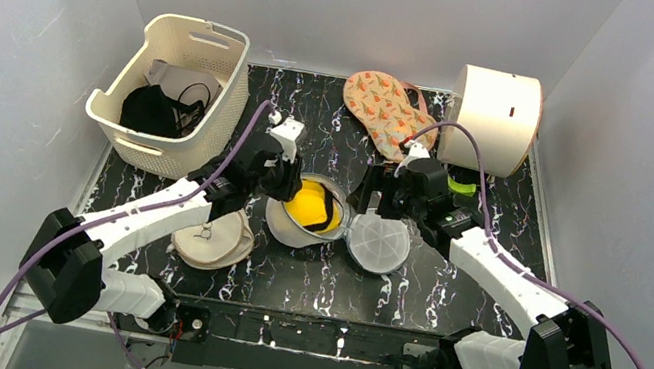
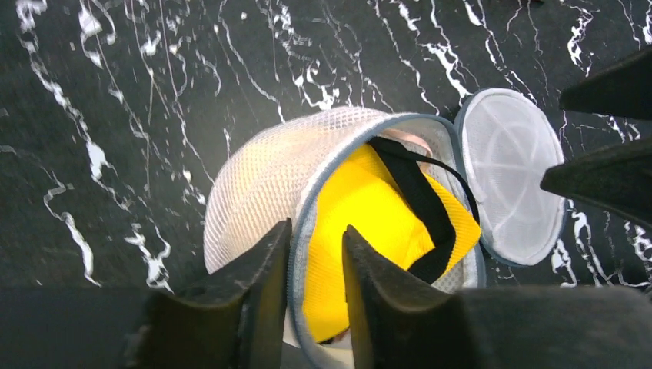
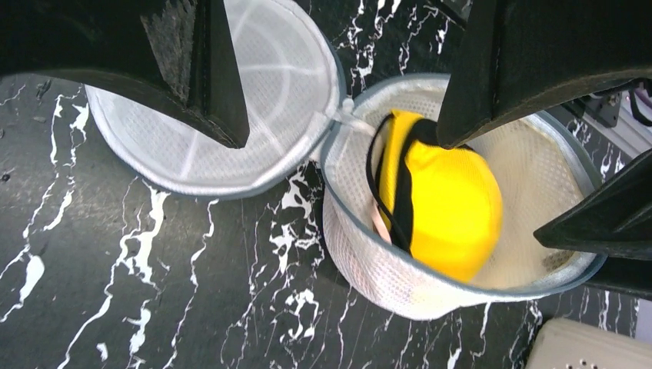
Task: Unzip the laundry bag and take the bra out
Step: Open the laundry bag at the center of the board, then pick up the bra from the laundry bag.
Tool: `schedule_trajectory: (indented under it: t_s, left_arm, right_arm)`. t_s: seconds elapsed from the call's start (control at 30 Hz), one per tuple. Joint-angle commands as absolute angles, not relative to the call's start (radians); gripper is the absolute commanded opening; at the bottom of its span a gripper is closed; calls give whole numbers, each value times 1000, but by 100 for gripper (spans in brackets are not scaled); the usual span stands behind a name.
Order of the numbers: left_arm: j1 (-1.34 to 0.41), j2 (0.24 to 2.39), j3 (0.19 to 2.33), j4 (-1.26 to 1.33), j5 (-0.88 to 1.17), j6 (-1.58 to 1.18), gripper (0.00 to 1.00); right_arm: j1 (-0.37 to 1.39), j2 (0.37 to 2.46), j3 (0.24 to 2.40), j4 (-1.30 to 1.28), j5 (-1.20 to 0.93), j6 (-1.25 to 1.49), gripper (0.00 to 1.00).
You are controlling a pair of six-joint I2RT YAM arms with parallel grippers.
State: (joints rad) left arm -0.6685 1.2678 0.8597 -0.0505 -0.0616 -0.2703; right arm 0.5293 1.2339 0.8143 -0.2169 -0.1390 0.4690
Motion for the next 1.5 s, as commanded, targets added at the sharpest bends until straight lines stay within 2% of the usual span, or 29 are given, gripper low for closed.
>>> schedule_trajectory:
  t_s: [0.0, 0.07, 0.2, 0.3, 0.43, 0.53, 0.63, 0.77, 0.8, 0.97, 1.1, 1.17, 1.27, 1.47]
  left_arm:
    - [-664, 1254, 916, -182, -105, -314, 38]
    - [-664, 1262, 956, -222, -109, -312, 48]
    - [-688, 1276, 1051, -314, -173, -363, 56]
    - [-793, 1293, 1101, -358, -329, -365, 63]
    - [-971, 1361, 1183, -443, -531, -353, 66]
    - [-1079, 1455, 1249, -520, -669, -347, 67]
    - [-1148, 1548, 1317, -569, -725, -351, 65]
    - [-1157, 1649, 1396, -602, -708, -436, 49]
    - [-1157, 1663, 1404, -597, -702, -449, 49]
    - [-1157, 1713, 1384, -576, -685, -499, 65]
    - [-1157, 1724, 1358, -580, -689, -529, 70]
    - [-1157, 1718, 1318, -500, -651, -485, 70]
    - [-1157, 1727, 1289, -436, -664, -451, 62]
    - [-1157, 1816, 1335, -475, -765, -377, 56]
  right_arm:
    - [527, 1186, 803, -234, -173, 439, 92]
    - [528, 1159, 751, -189, -168, 435, 91]
    - [513, 1129, 656, -122, -200, 452, 85]
    - [506, 1095, 576, -51, -212, 485, 84]
    - [498, 1055, 473, 33, -220, 523, 84]
    - [491, 1046, 449, 30, -210, 520, 84]
    - [482, 1053, 425, 49, -206, 490, 84]
    - [470, 1068, 422, 37, -211, 427, 84]
    - [468, 1064, 417, 39, -206, 413, 84]
    - [463, 1075, 388, 110, -235, 420, 84]
    - [462, 1116, 393, 109, -230, 418, 84]
    - [461, 1120, 387, 122, -246, 421, 84]
    - [461, 1112, 373, 144, -261, 426, 84]
    - [461, 1139, 371, 154, -266, 431, 84]
